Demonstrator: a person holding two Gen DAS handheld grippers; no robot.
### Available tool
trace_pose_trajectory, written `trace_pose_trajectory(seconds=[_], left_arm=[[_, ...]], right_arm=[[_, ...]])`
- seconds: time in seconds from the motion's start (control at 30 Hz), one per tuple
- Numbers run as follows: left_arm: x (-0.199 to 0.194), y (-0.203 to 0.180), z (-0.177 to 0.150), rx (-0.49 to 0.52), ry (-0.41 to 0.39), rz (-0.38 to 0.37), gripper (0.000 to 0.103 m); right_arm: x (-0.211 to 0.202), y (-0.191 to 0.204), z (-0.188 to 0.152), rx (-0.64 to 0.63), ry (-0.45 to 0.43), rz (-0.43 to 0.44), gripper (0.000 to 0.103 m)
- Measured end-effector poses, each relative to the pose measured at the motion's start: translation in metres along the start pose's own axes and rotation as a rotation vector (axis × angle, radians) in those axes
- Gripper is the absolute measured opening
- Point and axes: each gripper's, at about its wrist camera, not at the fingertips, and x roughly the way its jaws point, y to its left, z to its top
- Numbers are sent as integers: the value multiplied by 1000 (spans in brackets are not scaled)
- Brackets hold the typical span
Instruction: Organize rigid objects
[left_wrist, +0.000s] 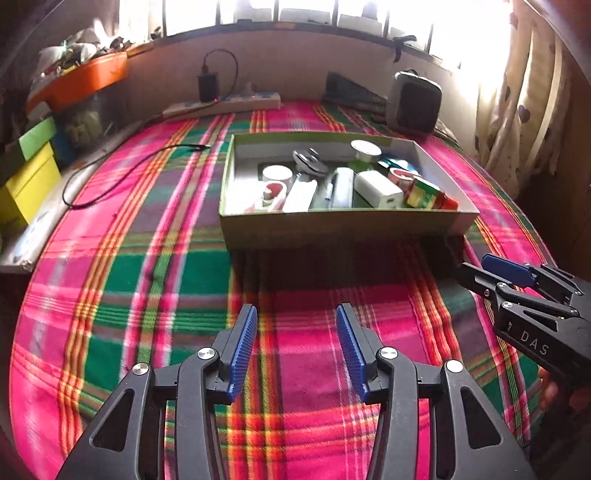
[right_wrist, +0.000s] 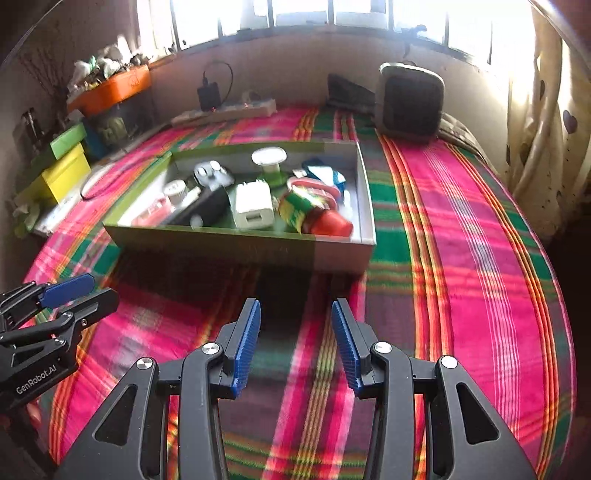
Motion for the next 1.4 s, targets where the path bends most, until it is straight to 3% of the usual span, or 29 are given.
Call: trace_pose_trajectory(seconds=[0.5, 0.6, 0.67, 1.4], left_arm=[[6, -16, -12, -1, -5, 57, 49], [6, -20, -12, 11, -4, 73, 50], [6, -20, -12, 3, -5, 77, 50], [6, -21, -12, 6, -5, 83, 52]], right_arm=[[-7, -6, -21, 1, 32, -54, 43], [-7, -9, -23, 12, 31, -66, 57], [-7, -12, -23, 28, 31, -65, 59], [-7, -10, -24, 20, 32, -69, 62]])
